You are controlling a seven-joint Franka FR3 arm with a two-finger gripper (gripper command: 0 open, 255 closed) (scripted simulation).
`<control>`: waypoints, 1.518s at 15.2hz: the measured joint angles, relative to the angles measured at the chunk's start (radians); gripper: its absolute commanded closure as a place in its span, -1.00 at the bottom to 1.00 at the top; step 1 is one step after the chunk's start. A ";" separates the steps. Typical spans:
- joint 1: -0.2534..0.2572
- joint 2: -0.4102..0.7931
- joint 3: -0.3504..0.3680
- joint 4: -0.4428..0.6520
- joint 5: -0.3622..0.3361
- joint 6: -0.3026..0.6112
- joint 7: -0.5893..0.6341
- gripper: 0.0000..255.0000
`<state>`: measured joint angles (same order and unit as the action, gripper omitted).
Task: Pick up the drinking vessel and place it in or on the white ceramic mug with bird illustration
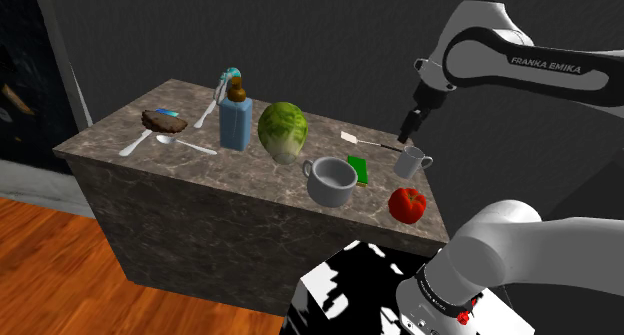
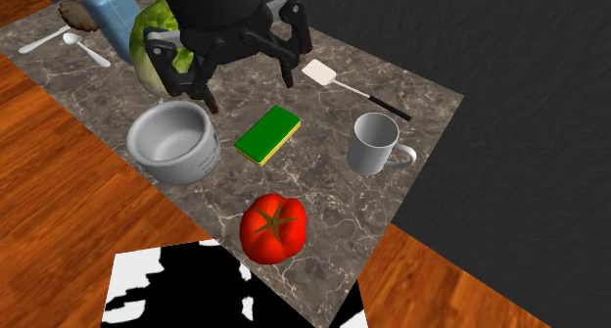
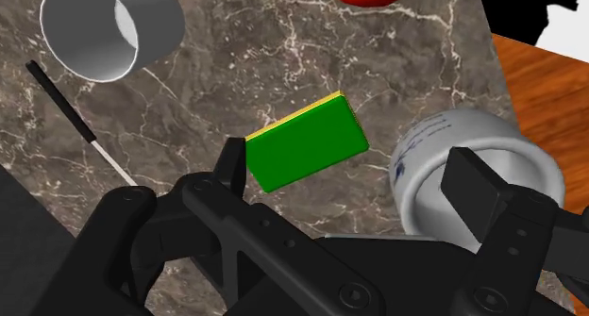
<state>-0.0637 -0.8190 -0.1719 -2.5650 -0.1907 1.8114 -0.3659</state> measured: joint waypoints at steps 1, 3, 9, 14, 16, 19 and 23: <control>-0.010 0.017 -0.031 -0.004 -0.015 0.024 -0.027 -1.00; -0.031 0.036 -0.091 -0.035 -0.044 0.081 -0.078 -1.00; -0.057 0.161 -0.247 -0.040 -0.086 0.229 -0.210 -1.00; -0.047 0.314 -0.392 -0.011 -0.081 0.364 -0.339 -1.00; -0.044 0.345 -0.418 -0.016 -0.077 0.402 -0.361 -1.00; -0.035 0.380 -0.436 -0.032 -0.072 0.451 -0.371 -1.00; -0.027 0.418 -0.455 -0.054 -0.065 0.511 -0.380 -1.00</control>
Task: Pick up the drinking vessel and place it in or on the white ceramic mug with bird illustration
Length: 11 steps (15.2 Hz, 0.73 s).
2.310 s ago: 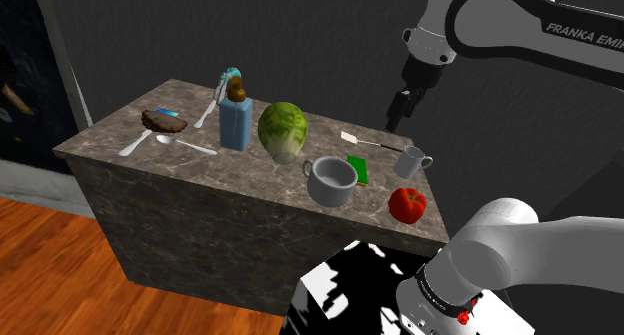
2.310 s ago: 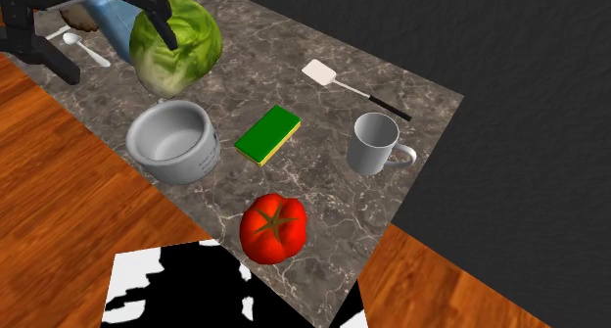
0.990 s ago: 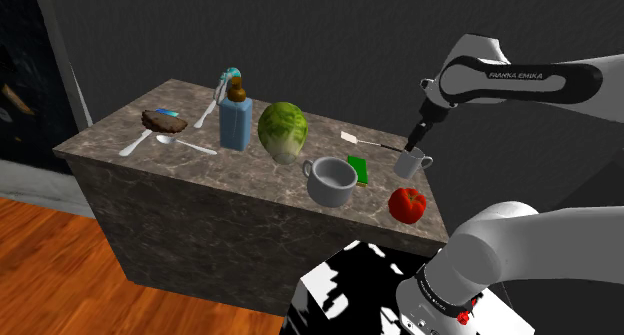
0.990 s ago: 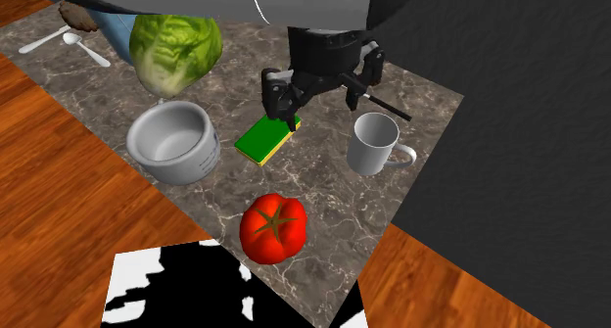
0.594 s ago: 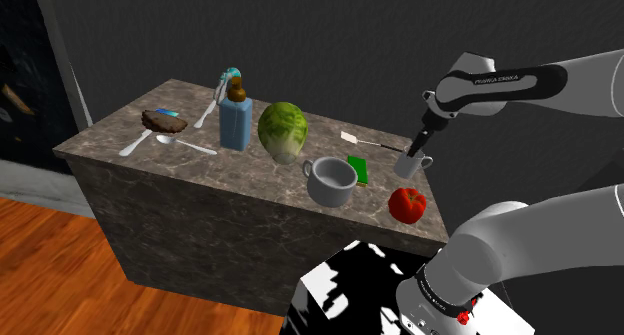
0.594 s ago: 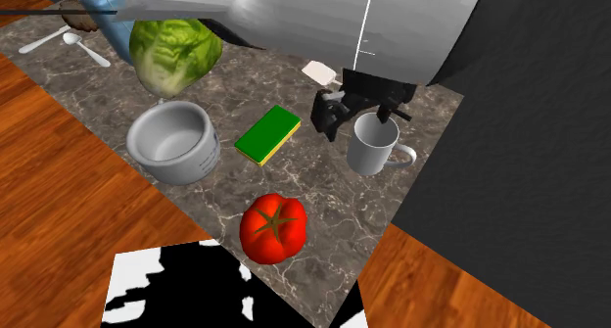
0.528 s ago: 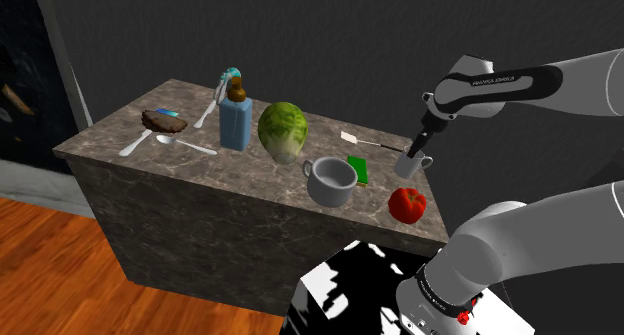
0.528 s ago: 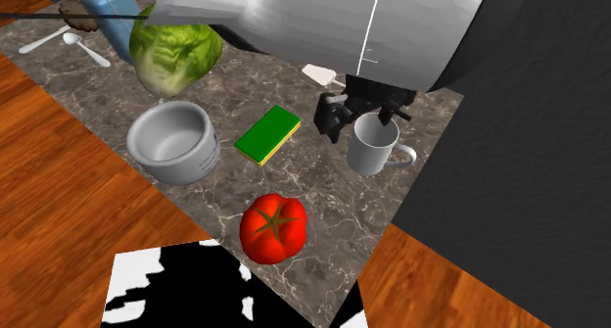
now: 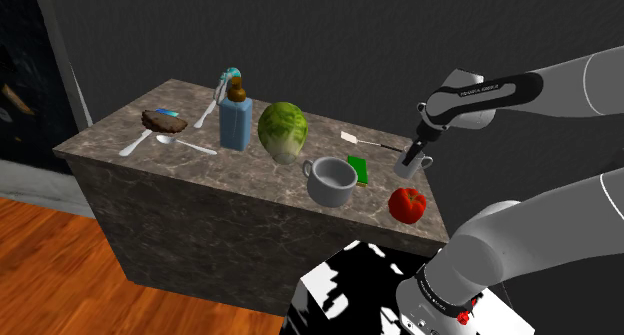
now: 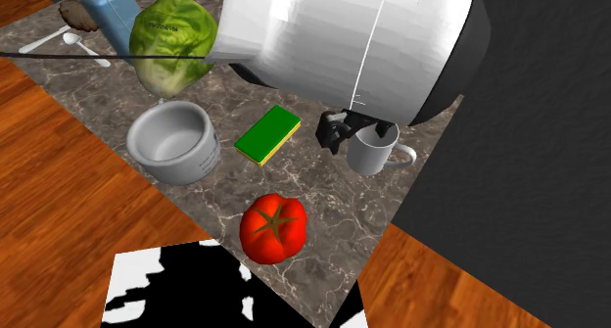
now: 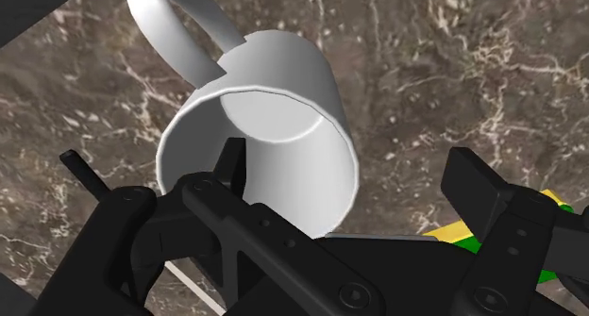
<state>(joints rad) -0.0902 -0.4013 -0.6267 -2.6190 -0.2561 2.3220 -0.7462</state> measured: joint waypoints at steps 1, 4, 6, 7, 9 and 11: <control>0.000 0.001 -0.001 -0.002 0.000 0.003 0.000 -1.00; 0.000 0.002 -0.001 -0.003 0.000 0.005 -0.001 -1.00; 0.000 0.002 -0.001 -0.003 0.000 0.005 -0.001 1.00; 0.000 0.002 -0.001 -0.003 0.000 0.005 -0.001 1.00; 0.000 0.002 -0.001 -0.003 0.000 0.005 -0.001 1.00; 0.000 0.002 -0.001 -0.003 0.000 0.005 -0.001 1.00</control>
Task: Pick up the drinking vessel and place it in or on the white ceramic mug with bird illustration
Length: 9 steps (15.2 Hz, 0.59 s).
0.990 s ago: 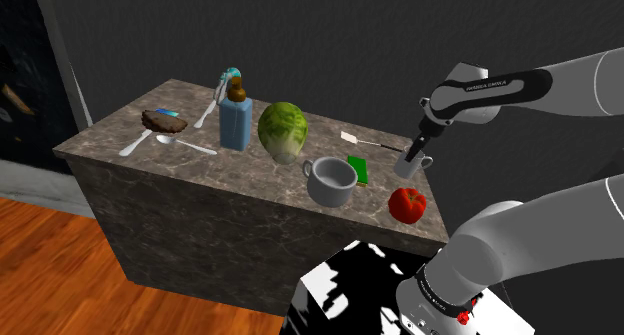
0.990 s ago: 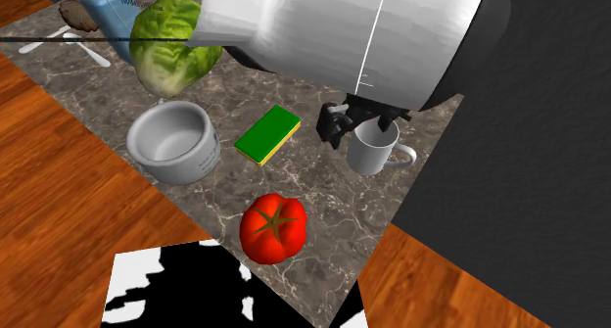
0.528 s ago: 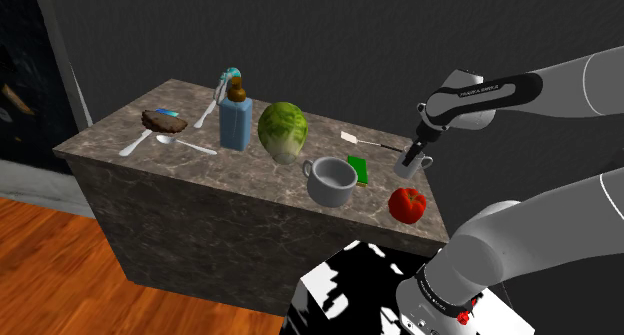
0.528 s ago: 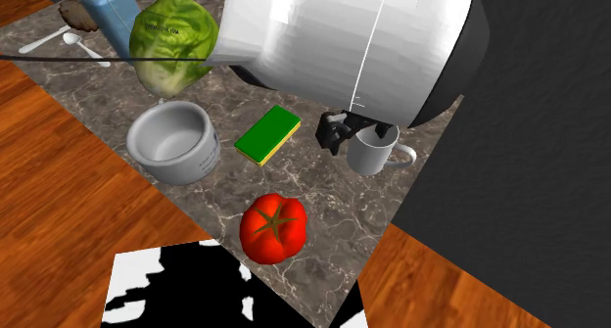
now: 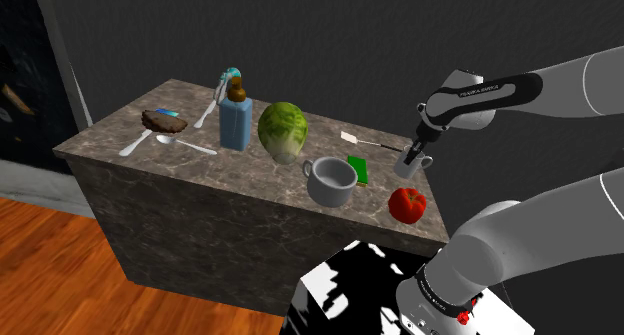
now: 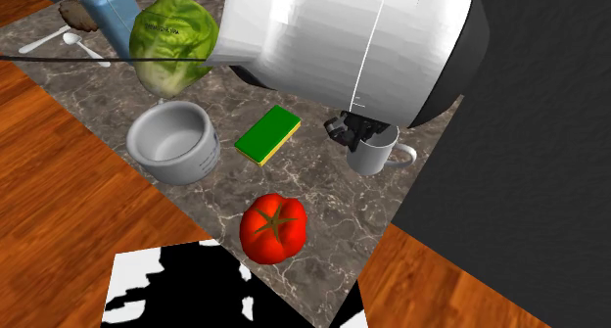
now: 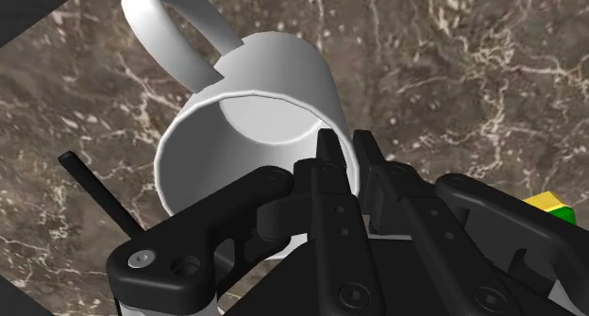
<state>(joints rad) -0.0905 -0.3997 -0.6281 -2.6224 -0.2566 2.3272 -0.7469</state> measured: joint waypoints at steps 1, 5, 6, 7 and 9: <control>0.000 0.000 0.000 0.000 0.000 0.000 0.000 1.00; 0.000 0.000 0.000 0.000 0.000 0.000 0.000 1.00; -0.001 -0.004 0.003 0.004 0.000 -0.008 0.001 1.00; -0.003 -0.013 0.007 0.009 -0.002 -0.021 0.003 1.00; -0.006 -0.031 0.017 0.020 -0.004 -0.050 0.009 1.00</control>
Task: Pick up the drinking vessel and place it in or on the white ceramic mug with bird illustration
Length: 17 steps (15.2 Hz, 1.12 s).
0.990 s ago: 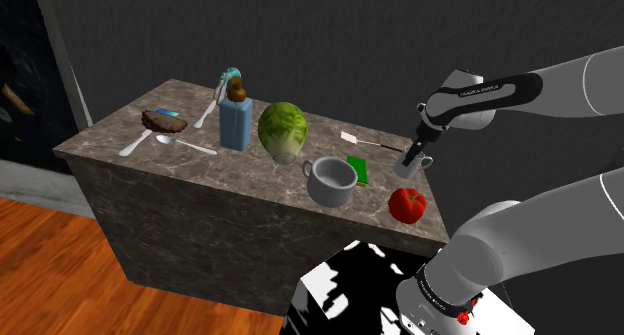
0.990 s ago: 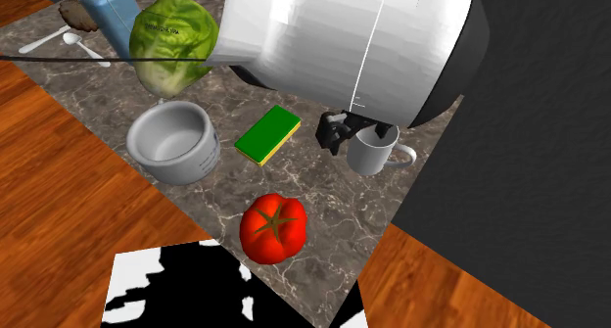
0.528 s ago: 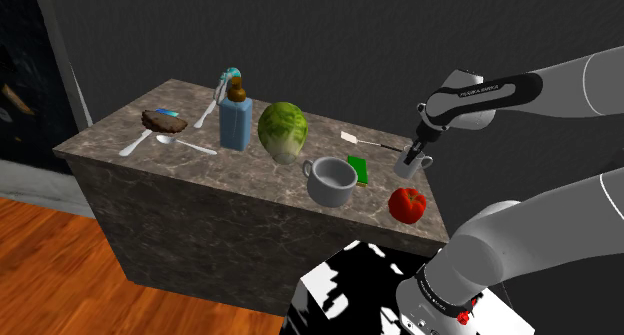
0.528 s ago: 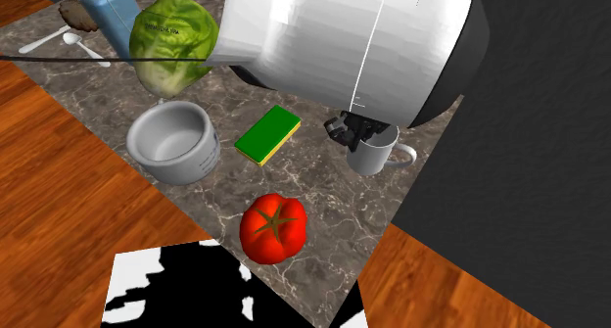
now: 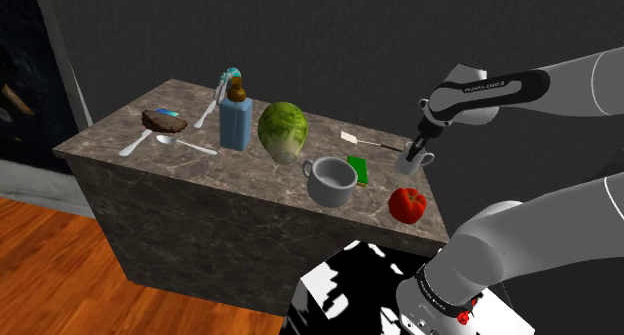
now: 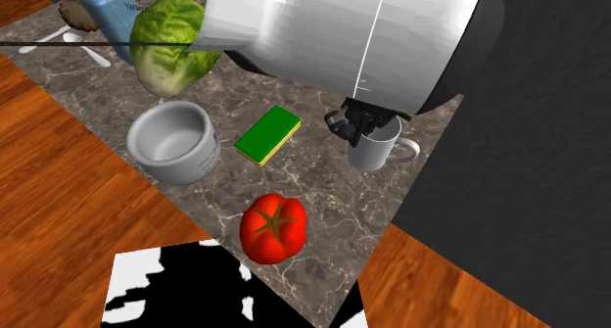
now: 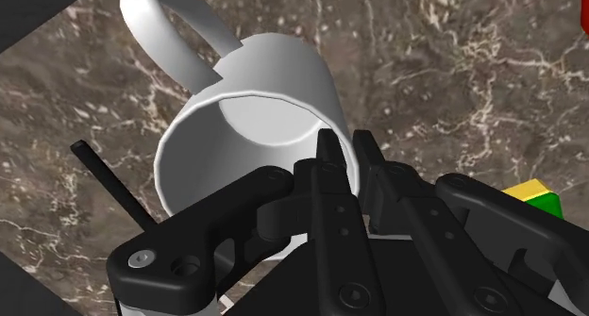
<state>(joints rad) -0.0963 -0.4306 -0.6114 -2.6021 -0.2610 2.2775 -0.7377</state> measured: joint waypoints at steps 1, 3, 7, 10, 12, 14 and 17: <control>-0.002 -0.008 0.003 0.006 -0.001 -0.014 0.001 1.00; -0.004 -0.025 0.013 0.023 -0.001 -0.047 0.005 1.00; -0.009 -0.058 0.034 0.055 -0.002 -0.112 0.013 1.00; -0.009 -0.075 0.045 0.084 0.001 -0.157 0.015 1.00; -0.012 -0.090 0.054 0.097 0.001 -0.186 0.018 1.00; -0.010 -0.094 0.060 0.124 0.006 -0.216 0.017 1.00; -0.010 -0.111 0.074 0.153 0.009 -0.262 0.021 1.00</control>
<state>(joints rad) -0.1064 -0.5415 -0.5378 -2.4487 -0.2522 2.0154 -0.7167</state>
